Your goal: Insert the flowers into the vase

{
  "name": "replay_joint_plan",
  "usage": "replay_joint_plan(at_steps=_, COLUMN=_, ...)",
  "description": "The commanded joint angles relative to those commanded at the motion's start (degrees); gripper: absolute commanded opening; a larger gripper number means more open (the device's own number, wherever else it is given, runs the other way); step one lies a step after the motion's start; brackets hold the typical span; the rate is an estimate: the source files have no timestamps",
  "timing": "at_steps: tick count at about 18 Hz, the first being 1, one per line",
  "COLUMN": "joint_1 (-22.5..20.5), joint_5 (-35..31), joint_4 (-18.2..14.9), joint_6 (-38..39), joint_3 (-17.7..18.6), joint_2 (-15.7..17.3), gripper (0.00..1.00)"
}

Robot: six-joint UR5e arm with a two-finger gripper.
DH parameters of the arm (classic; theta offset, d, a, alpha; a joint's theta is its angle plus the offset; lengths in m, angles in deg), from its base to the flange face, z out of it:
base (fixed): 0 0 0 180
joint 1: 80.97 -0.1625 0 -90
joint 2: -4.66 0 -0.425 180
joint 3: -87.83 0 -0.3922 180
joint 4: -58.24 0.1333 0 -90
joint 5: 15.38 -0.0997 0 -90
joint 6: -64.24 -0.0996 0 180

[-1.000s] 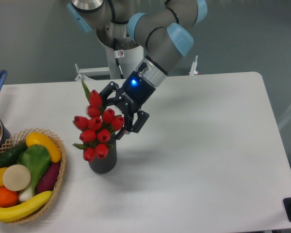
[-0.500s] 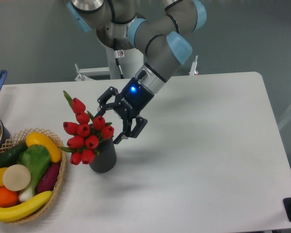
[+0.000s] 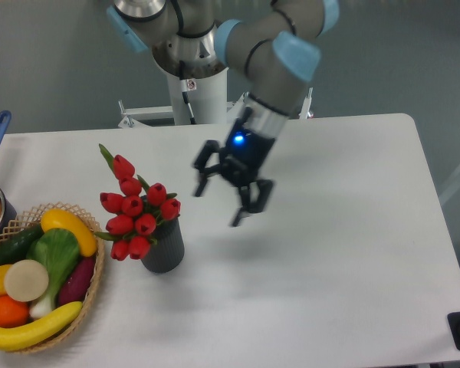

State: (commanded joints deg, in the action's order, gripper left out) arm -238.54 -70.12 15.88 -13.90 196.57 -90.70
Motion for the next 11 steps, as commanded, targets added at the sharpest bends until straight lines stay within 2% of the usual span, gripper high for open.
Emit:
replay_joint_plan(at_steps=2, joint_1=-2.9, joint_5=-2.8, joint_4=-0.6, joint_6=-0.1, joint_3=-2.4, joint_2=-0.1, gripper=1.0)
replay_joint_plan(at_steps=6, joint_1=-5.2, joint_5=-6.3, joint_4=-1.8, joint_6=-2.2, joint_3=-6.8, joint_2=-0.5, gripper=1.0)
replay_joint_plan(at_steps=7, joint_1=-6.0, joint_5=-6.8, joint_4=-3.3, joint_6=-4.1, joint_3=-7.8, joint_2=-0.5, gripper=1.0)
replay_joint_plan(at_steps=8, joint_1=-6.9, joint_5=-7.3, joint_4=-6.3, joint_6=-6.2, joint_3=-9.0, joint_2=-0.5, gripper=1.0)
replay_joint_plan(at_steps=9, joint_1=-8.9, joint_5=-8.7, joint_4=-12.3, joint_6=-10.4, joint_3=-10.8, joint_2=0.3, gripper=1.0)
replay_joint_plan(at_steps=11, joint_1=-11.3, joint_5=-10.6, joint_4=-19.8, joint_6=-18.1, joint_3=-13.4, joint_2=1.2, gripper=1.0)
